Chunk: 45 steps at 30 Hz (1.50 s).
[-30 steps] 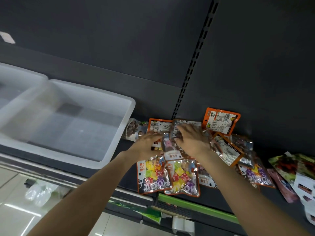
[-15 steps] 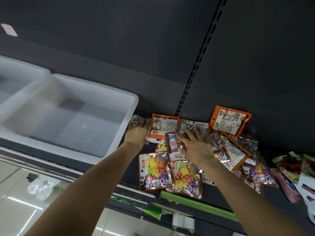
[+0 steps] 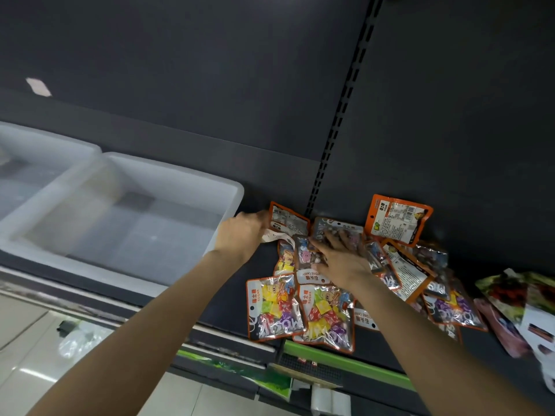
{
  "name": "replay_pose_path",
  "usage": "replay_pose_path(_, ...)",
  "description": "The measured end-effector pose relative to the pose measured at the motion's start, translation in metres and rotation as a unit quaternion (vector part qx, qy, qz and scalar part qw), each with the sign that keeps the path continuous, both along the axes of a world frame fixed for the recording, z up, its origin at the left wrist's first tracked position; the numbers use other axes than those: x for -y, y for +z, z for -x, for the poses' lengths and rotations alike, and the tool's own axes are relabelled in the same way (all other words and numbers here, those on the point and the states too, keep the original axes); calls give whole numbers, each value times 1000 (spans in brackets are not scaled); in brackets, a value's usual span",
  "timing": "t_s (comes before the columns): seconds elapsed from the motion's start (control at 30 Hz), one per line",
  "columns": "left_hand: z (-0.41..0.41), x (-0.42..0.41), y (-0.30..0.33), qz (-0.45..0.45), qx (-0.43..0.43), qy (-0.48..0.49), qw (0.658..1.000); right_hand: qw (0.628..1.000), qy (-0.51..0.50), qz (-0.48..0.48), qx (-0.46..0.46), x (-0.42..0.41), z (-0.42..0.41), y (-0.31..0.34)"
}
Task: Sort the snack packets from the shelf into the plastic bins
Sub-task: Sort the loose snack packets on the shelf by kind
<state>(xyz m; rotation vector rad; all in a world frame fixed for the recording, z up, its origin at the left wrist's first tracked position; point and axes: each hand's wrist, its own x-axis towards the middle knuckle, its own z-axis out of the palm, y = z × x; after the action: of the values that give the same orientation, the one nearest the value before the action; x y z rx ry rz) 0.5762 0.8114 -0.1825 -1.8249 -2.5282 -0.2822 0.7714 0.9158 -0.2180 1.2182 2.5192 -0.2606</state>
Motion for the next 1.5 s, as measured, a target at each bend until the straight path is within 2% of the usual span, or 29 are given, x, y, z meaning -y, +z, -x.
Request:
replay_pose_path(0.2, -7, 10, 7, -73, 189, 66, 977, 997, -7, 20, -73, 2, -13, 8)
replay_pose_path(0.3, -17, 11, 16, -103, 218, 97, 966, 974, -61, 49, -215, 1, -24, 14)
replay_pose_path(0.37, -30, 9, 27, -105, 165, 91, 976, 954, -73, 39, -289, -1, -37, 17)
replay_pose_path(0.43, -50, 3, 44, -80, 53, 73, 993, 956, -49, 18, -289, -4, -56, 21)
replay_pose_path(0.5, -76, -8, 61, -54, -95, 32, 993, 954, -47, 21, -295, -6, -78, 26)
replay_pose_path(0.57, -110, -25, 77, -50, -158, 0, 986, 948, -63, 32, -310, -9, -107, 30)
replay_pose_path(0.73, -220, -68, 85, -76, -34, -21, 996, 932, -98, 41, -348, -20, -194, 40)
replay_pose_path(0.97, -366, -132, 72, -94, 135, -48, 985, 933, -168, 8, -319, -46, -337, 43)
replay_pose_path(1.07, -418, -157, 68, -104, 146, -41, 983, 929, -218, -9, -298, -57, -396, 37)
replay_pose_path(1.13, -449, -169, 55, -97, 133, -93, 982, 920, -262, -31, -289, -62, -431, 34)
replay_pose_path(1.17, -464, -173, 43, -75, 125, -142, 979, 913, -284, -43, -290, -64, -447, 33)
replay_pose_path(1.23, -488, -176, 13, 25, 134, -227, 964, 901, -312, -68, -295, -65, -473, 30)
replay_pose_path(1.3, -501, -176, -16, 136, 167, -255, 943, 895, -327, -85, -293, -66, -491, 26)
replay_pose_path(1.33, -504, -175, -26, 163, 156, -261, 939, 891, -333, -90, -294, -67, -498, 23)
replay_pose_path(1.4, -501, -173, -40, 175, 120, -273, 938, 894, -324, -103, -291, -72, -503, 18)
replay_pose_path(1.5, -493, -169, -46, 160, 189, -277, 929, 938, -224, -99, -246, -79, -493, 12)
